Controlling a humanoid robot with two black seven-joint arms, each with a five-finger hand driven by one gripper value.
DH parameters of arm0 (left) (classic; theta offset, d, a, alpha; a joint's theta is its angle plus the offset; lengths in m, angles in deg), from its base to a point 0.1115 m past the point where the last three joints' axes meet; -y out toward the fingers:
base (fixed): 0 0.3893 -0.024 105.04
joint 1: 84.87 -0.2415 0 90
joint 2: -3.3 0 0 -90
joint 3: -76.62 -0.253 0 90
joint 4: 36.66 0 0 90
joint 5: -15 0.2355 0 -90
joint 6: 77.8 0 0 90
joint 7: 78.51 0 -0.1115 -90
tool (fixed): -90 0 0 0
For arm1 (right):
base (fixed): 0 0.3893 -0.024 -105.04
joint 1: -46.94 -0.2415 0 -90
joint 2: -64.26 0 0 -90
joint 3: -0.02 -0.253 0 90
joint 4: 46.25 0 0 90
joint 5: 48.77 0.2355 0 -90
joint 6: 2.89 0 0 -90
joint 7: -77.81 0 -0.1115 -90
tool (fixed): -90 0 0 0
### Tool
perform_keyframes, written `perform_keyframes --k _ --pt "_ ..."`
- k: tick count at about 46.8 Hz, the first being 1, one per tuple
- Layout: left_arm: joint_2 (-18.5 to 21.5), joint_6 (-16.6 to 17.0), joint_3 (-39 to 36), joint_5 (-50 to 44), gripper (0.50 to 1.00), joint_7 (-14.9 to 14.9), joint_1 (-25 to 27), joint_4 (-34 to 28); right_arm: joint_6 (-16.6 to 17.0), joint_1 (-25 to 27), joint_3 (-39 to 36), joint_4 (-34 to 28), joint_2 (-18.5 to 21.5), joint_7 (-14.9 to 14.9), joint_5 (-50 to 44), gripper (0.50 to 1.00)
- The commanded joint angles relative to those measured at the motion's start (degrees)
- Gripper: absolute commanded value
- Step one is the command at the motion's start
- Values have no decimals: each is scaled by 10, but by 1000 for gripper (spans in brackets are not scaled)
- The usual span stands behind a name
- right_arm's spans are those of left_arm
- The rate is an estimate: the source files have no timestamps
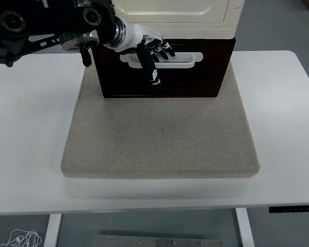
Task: Open the drawer under the combination cabinet
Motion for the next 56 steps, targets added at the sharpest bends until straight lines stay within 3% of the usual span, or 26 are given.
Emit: perform_keyframes --k 1,40,56 --pt "0 -1 0 1 1000 0 -1 1 0 0 0 0 0 0 0 928" --pt "-13 -4 -4 3 1000 0 -8 16 0 0 0 0 0 0 0 928" --pt "-22 -23 -4 3 1000 -1 -8 16 0 0 0 0 0 0 0 926"
